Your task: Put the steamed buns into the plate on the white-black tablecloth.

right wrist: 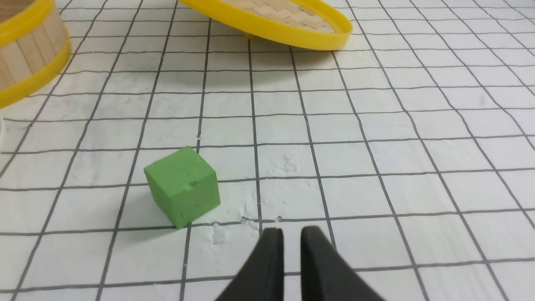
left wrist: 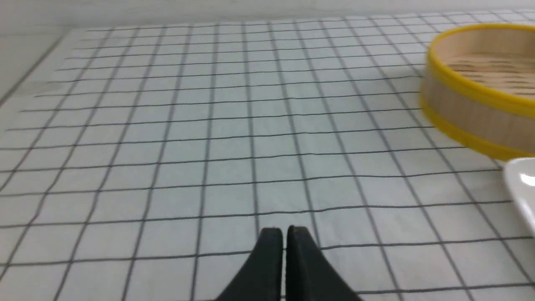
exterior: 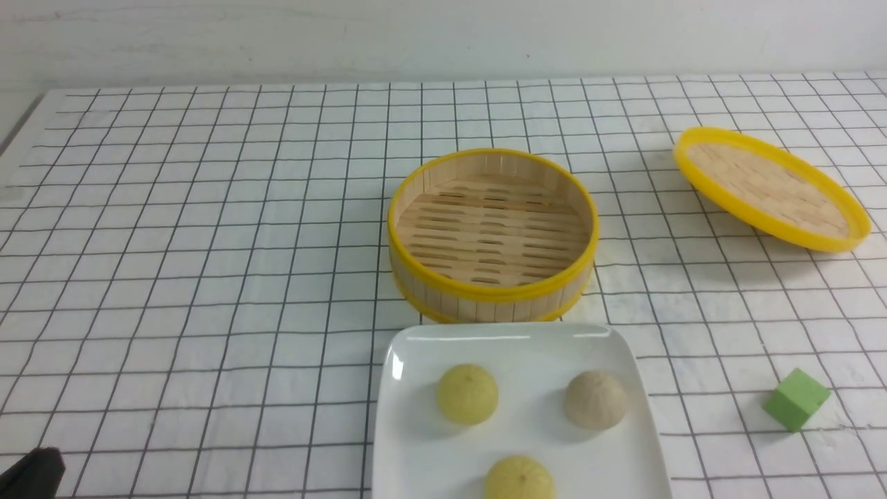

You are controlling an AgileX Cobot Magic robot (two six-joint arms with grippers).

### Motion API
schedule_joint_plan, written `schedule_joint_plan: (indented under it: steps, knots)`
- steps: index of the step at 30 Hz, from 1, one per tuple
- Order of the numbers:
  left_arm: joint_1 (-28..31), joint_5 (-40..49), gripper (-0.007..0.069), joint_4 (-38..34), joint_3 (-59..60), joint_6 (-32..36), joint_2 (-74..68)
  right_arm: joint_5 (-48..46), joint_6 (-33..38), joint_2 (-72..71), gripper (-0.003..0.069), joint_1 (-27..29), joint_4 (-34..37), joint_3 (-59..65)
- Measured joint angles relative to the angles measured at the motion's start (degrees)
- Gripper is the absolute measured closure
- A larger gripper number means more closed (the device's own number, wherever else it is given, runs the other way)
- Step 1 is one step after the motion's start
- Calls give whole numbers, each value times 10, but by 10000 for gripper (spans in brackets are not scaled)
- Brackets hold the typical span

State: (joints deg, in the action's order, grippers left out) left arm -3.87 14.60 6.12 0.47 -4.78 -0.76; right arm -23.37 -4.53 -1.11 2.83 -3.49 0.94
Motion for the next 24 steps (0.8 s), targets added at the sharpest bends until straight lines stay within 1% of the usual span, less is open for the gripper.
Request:
schedule_joint_plan:
  steps: [3,7,11,24]
  knots:
    - [27,23,586,2,11,-11,13,0,0,0,562,0,0,0]
    - [29,57,580,30,11,-36,14,0,0,0,559,0,0,0]
    - [29,62,576,36,11,-51,14,0,0,0,551,0,0,0]
    - [29,65,568,36,11,-51,14,0,0,0,537,0,0,0]
